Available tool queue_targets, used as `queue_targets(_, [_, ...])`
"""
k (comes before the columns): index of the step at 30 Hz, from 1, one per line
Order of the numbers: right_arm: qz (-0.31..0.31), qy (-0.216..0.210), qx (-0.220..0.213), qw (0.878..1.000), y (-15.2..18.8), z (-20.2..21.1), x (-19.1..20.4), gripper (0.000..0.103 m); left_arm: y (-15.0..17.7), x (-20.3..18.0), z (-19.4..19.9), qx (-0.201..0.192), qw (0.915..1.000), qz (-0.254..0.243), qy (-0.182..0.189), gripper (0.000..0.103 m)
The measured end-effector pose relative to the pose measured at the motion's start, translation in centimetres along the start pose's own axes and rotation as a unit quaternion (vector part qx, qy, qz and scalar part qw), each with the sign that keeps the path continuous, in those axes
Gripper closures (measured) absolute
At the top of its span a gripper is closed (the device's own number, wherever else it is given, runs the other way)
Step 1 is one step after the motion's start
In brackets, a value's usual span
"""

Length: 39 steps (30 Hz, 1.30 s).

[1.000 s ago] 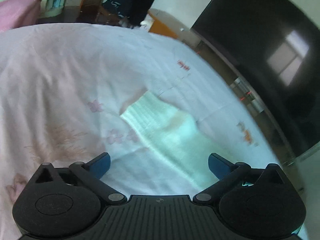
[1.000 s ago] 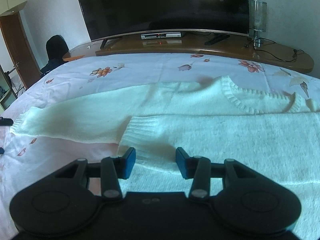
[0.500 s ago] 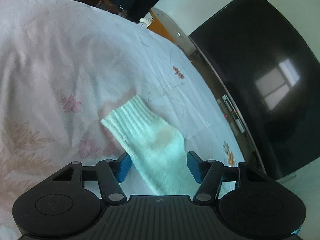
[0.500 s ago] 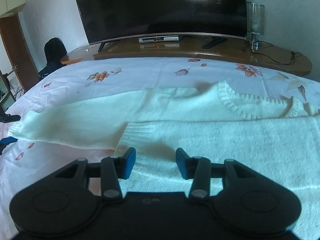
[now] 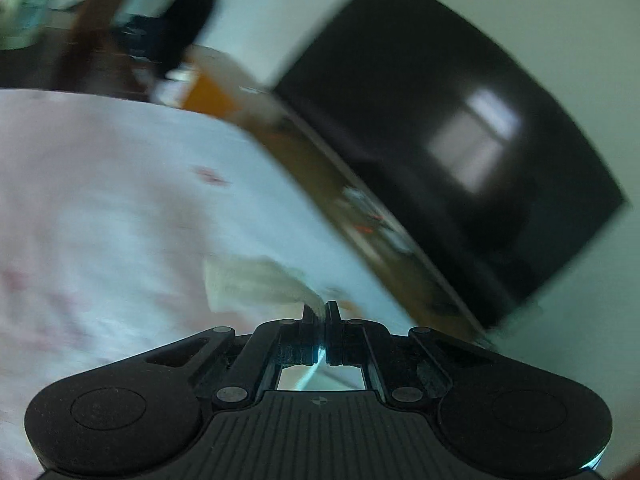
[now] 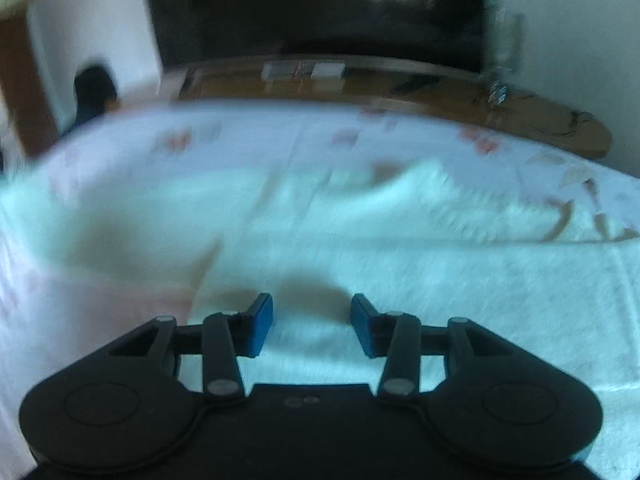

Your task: Fold small clothes

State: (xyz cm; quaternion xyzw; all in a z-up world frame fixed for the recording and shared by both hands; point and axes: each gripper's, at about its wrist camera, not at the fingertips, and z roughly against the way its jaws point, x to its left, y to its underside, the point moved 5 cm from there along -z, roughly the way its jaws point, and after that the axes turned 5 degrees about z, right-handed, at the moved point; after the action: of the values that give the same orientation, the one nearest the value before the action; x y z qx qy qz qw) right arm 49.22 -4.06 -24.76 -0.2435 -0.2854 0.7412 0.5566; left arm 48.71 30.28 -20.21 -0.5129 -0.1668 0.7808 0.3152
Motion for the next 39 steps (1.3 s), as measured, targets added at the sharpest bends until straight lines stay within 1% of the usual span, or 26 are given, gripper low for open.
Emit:
queue_targets(1, [0.021, 0.007, -0.007, 1.000, 0.1, 0.0, 0.4, 0.057, 0.8, -2.3, -0.3, 0.012, 0.9996, -0.016, 0.022, 0.100])
queue_targets(2, [0.011, 0.002, -0.005, 1.000, -0.1, 0.1, 0.2, 0.057, 1.7, -4.3, -0.5, 0.024, 0.9984, -0.031, 0.041, 0.100])
queue_targets(3, [-0.019, -0.015, -0.008, 1.000, -0.3, 0.5, -0.6, 0.063, 2.9, -6.3, -0.8, 0.038, 0.9965, -0.045, 0.060, 0.100])
queue_targets(4, [-0.047, -0.030, -0.018, 0.998, -0.5, 1.1, -1.4, 0.062, 4.6, -8.7, -1.3, 0.057, 0.9934, -0.058, 0.081, 0.100])
queue_targets(5, [-0.065, -0.033, -0.028, 0.997, -0.5, 1.9, -2.3, 0.061, 6.3, -10.7, -1.6, 0.077, 0.9898, -0.068, 0.099, 0.100])
queue_targets(7, [-0.079, -0.035, -0.047, 0.995, -0.4, 3.6, -4.0, 0.061, 10.1, -14.2, -2.7, 0.114, 0.9815, -0.088, 0.126, 0.100])
queue_targets(9, [-0.094, -0.038, -0.051, 0.994, 0.1, 5.0, -6.1, 0.060, 14.9, -17.4, -4.1, 0.159, 0.9707, -0.105, 0.146, 0.100])
queue_targets(12, [-0.108, -0.029, -0.049, 0.992, 1.4, 6.7, -9.3, 0.060, 21.9, -20.7, -5.9, 0.218, 0.9545, -0.131, 0.156, 0.100])
queue_targets(14, [-0.115, -0.014, -0.044, 0.992, 2.6, 7.6, -11.5, 0.060, 25.9, -22.0, -6.9, 0.254, 0.9437, -0.152, 0.148, 0.100])
queue_targets(15, [-0.117, -0.009, -0.041, 0.992, 3.1, 7.9, -12.3, 0.060, 27.8, -22.5, -7.4, 0.279, 0.9358, -0.161, 0.143, 0.100])
queue_targets(17, [-0.126, -0.003, -0.030, 0.992, 4.4, 8.3, -14.0, 0.059, 30.0, -22.9, -8.0, 0.315, 0.9245, -0.181, 0.116, 0.100])
queue_targets(19, [-0.138, -0.003, -0.021, 0.990, 5.7, 8.5, -15.1, 0.058, 30.9, -23.2, -7.3, 0.335, 0.9165, -0.189, 0.108, 0.100])
queue_targets(20, [-0.143, -0.005, -0.018, 0.990, 6.1, 8.5, -15.4, 0.058, 31.0, -23.4, -6.6, 0.334, 0.9156, -0.194, 0.112, 0.100])
queue_targets(22, [-0.157, -0.017, -0.018, 0.987, 6.5, 8.6, -15.8, 0.056, 29.9, -24.0, -5.7, 0.318, 0.9166, -0.208, 0.123, 0.099])
queue_targets(24, [-0.163, -0.030, -0.021, 0.986, 6.5, 8.6, -15.8, 0.053, 28.2, -24.1, -4.7, 0.302, 0.9189, -0.221, 0.125, 0.084])
queue_targets(25, [-0.166, -0.035, -0.022, 0.985, 6.4, 8.5, -15.6, 0.053, 27.1, -24.1, -4.7, 0.290, 0.9228, -0.224, 0.117, 0.058])
queue_targets(26, [-0.174, -0.043, -0.024, 0.984, 6.2, 8.5, -15.6, 0.052, 25.8, -23.7, -4.3, 0.270, 0.9296, -0.227, 0.107, 0.025])
queue_targets(27, [-0.182, -0.051, -0.027, 0.982, 6.0, 8.5, -15.7, 0.052, 24.5, -23.3, -3.7, 0.245, 0.9368, -0.230, 0.098, 0.008])
queue_targets(28, [-0.192, -0.059, -0.029, 0.979, 5.7, 8.4, -15.7, 0.050, 23.3, -22.7, -2.9, 0.220, 0.9426, -0.234, 0.090, 0.008])
queue_targets(29, [-0.198, -0.063, -0.029, 0.978, 5.5, 8.2, -15.9, 0.050, 22.2, -21.8, -2.3, 0.205, 0.9453, -0.241, 0.081, 0.008])
queue_targets(32, [-0.202, -0.078, -0.019, 0.976, 5.2, 7.5, -15.3, 0.047, 19.8, -18.8, -1.8, 0.192, 0.9486, -0.247, 0.049, 0.008])
queue_targets(34, [-0.202, -0.073, -0.009, 0.977, 5.1, 6.7, -14.8, 0.049, 18.6, -16.6, -1.6, 0.178, 0.9502, -0.255, 0.017, 0.008])
queue_targets(35, [-0.207, -0.069, -0.014, 0.976, 5.1, 6.6, -14.8, 0.053, 18.0, -15.2, -1.4, 0.168, 0.9509, -0.260, -0.001, 0.008])
queue_targets(37, [-0.213, -0.062, -0.019, 0.975, 4.9, 6.4, -15.0, 0.078, 17.1, -12.7, -1.2, 0.156, 0.9526, -0.259, -0.029, 0.008])
queue_targets(38, [-0.214, -0.060, -0.020, 0.975, 4.8, 6.2, -14.9, 0.084, 16.8, -11.6, -1.1, 0.152, 0.9529, -0.260, -0.039, 0.008])
queue_targets(39, [-0.212, -0.057, -0.019, 0.975, 4.6, 6.0, -14.9, 0.093, 16.7, -10.8, -1.1, 0.148, 0.9525, -0.262, -0.047, 0.008])
